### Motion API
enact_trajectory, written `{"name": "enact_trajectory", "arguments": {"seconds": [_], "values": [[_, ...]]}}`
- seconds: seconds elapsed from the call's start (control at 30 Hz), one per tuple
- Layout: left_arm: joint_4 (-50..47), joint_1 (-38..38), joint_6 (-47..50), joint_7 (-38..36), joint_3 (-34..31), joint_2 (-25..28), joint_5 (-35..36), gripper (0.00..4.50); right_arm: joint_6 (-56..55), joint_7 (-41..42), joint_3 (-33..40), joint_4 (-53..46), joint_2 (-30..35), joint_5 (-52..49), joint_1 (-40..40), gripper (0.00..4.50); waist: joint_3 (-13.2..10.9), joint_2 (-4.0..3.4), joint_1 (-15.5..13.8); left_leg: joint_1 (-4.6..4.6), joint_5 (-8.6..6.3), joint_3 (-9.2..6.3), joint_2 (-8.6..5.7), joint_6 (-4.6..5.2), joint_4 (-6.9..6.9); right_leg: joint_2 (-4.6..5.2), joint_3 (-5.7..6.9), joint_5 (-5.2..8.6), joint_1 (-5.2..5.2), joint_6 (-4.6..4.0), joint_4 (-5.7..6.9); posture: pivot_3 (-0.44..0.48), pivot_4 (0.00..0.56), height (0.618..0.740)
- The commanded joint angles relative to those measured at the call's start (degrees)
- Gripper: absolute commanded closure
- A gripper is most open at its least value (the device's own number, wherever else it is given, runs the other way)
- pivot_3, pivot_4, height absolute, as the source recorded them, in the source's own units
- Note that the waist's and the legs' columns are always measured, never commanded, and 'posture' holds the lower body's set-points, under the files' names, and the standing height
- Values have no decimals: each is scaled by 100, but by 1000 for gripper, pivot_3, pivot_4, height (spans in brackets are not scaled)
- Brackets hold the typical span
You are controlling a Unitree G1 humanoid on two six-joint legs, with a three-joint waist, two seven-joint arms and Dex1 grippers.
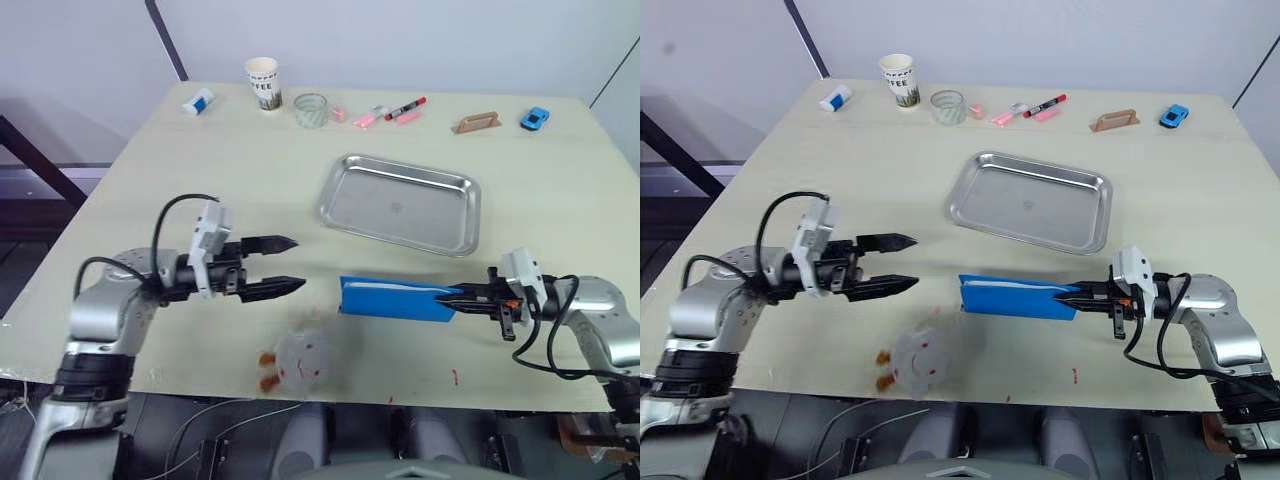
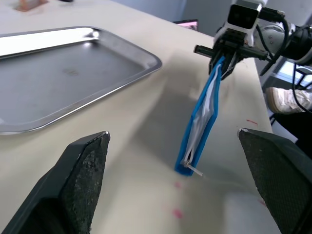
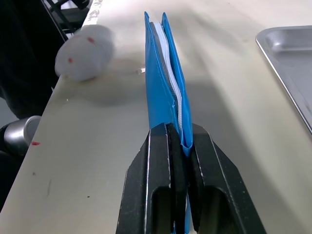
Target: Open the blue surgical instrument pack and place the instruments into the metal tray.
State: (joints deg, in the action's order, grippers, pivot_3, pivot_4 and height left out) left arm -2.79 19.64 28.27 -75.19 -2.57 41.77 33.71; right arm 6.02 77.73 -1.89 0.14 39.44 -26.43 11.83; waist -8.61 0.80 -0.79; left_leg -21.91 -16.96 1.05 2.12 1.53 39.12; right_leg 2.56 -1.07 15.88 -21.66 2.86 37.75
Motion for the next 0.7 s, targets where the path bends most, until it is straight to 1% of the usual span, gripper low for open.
{"name": "enact_trajectory", "arguments": {"seconds": [0.03, 0.13, 0.3, 0.53, 0.7], "values": [[123, 136, -378, -71, 223, -123, -252, 968, 3, 36, -11, -29, 115, 113, -35, 4500, 0, -1, 6, 1, 0, 1, 0, 0, 0, 0, -1, 0, 0, 0, 0, 0, 150, 740], [315, 237, -688, -101, 465, -351, -460, 968, 12, 26, -14, -58, 126, 116, -52, 4500, 0, -1, -2, 1, 0, 1, 0, 0, 0, -3, -1, 0, -1, 0, -2, 0, 150, 740], [612, 333, -1024, -161, 649, -584, -670, 968, 29, 1, -28, -74, 121, 123, -37, 4500, 0, -1, 1, 0, 0, 1, 0, 0, 0, -3, -1, 0, 0, 0, -1, 0, 150, 740], [904, 432, -1351, -223, 774, -763, -846, 968, 26, 2, -57, -50, 106, 138, 24, 4500, 0, -1, 0, 0, 0, 0, 0, 0, 1, -4, -1, 0, 0, 0, -1, 0, 150, 740], [1031, 514, -1393, -221, 784, -876, -890, 968, 30, 19, -43, -54, 125, 132, 28, 4500, 0, -1, 1, 0, 0, 0, 0, 0, 1, -4, -1, 0, 0, 0, -1, 0, 150, 740]]}}
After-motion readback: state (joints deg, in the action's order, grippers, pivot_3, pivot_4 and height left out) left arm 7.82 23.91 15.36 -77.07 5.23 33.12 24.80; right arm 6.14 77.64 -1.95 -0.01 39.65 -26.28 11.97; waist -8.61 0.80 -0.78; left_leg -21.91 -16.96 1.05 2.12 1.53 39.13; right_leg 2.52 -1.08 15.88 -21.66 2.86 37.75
